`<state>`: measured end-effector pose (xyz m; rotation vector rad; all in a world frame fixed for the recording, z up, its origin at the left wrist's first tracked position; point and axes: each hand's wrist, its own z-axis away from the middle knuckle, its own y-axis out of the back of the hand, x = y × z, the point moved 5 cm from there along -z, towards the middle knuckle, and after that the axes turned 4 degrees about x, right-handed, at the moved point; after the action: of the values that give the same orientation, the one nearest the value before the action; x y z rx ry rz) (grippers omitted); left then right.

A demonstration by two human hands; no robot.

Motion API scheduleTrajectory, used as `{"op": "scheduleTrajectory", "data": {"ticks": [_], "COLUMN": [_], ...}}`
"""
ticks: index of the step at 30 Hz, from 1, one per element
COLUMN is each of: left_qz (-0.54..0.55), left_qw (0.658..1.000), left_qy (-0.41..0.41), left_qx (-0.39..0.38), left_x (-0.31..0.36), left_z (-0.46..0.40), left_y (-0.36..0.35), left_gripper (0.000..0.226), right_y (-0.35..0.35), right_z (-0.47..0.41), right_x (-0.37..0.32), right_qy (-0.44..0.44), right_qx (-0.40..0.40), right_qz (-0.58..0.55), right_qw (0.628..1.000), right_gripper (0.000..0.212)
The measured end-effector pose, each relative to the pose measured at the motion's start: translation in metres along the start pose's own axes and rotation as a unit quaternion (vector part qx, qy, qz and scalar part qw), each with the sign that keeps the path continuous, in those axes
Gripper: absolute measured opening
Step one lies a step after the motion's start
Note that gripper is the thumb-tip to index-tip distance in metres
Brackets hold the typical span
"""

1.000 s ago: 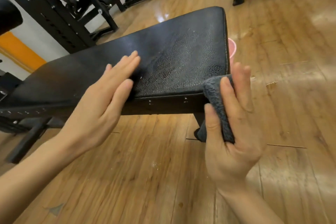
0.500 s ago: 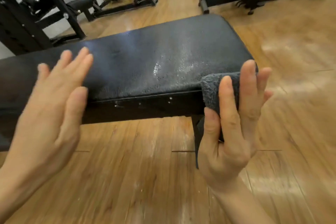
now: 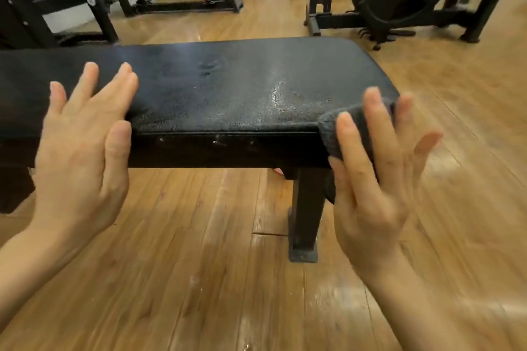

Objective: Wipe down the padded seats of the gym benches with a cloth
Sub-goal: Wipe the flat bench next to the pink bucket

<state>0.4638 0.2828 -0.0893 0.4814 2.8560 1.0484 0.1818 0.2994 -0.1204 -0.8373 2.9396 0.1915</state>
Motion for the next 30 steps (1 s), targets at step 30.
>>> {"op": "scheduleTrajectory", "data": {"ticks": [30], "left_qz": [-0.016], "left_qw": [0.998], "left_qy": [-0.015], "left_qx": [0.065], "left_x": [0.012], "left_z": [-0.005], "left_y": [0.007], "left_gripper": [0.053], "right_y": [-0.022], "right_z": [0.007], "right_x": [-0.029], "right_qy": [0.235], "right_qx": [-0.171], "right_qz": [0.046], "right_qw": [0.956], "right_gripper": [0.038]}}
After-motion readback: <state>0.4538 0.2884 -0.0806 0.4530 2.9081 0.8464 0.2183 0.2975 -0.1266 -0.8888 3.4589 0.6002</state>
